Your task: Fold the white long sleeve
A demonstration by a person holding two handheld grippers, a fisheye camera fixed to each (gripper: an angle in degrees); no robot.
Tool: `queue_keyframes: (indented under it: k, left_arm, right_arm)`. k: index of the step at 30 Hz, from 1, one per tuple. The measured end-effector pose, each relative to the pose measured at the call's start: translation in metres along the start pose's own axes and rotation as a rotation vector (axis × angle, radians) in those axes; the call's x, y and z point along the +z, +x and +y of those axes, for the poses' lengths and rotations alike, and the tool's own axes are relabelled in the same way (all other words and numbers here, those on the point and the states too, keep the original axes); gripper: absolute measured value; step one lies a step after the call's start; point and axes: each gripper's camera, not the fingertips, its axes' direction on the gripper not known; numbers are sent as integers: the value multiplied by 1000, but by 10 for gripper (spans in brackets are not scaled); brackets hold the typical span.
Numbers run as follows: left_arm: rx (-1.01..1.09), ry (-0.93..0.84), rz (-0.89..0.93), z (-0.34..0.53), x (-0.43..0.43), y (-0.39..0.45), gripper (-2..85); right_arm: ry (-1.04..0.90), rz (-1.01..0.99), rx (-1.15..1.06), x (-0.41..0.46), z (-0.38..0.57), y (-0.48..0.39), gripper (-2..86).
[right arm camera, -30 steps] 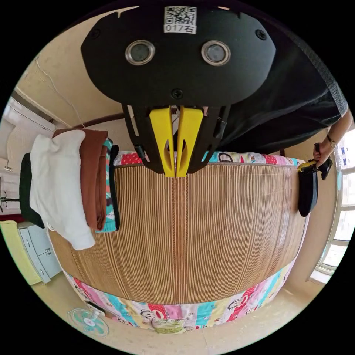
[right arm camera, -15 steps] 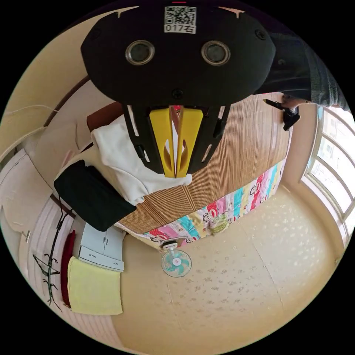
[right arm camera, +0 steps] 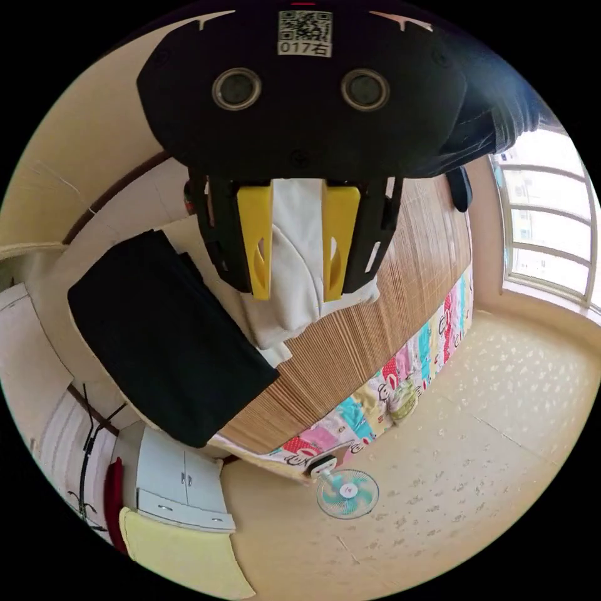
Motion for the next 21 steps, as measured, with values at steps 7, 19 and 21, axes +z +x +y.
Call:
queue_keyframes:
  k: [7,19,21]
  left_arm:
    - [165,375,237,32,-24,-10,54]
    - [1181,364,591,163,-79,250,143]
    - [1264,281,695,196,-52,300,195]
  right_arm:
    - [102,-237,-290,35,3,-81,37]
    - [534,-813,-1276,-127,81,-306,30]
    - [462,-865,-1365,-121,102,-333,30]
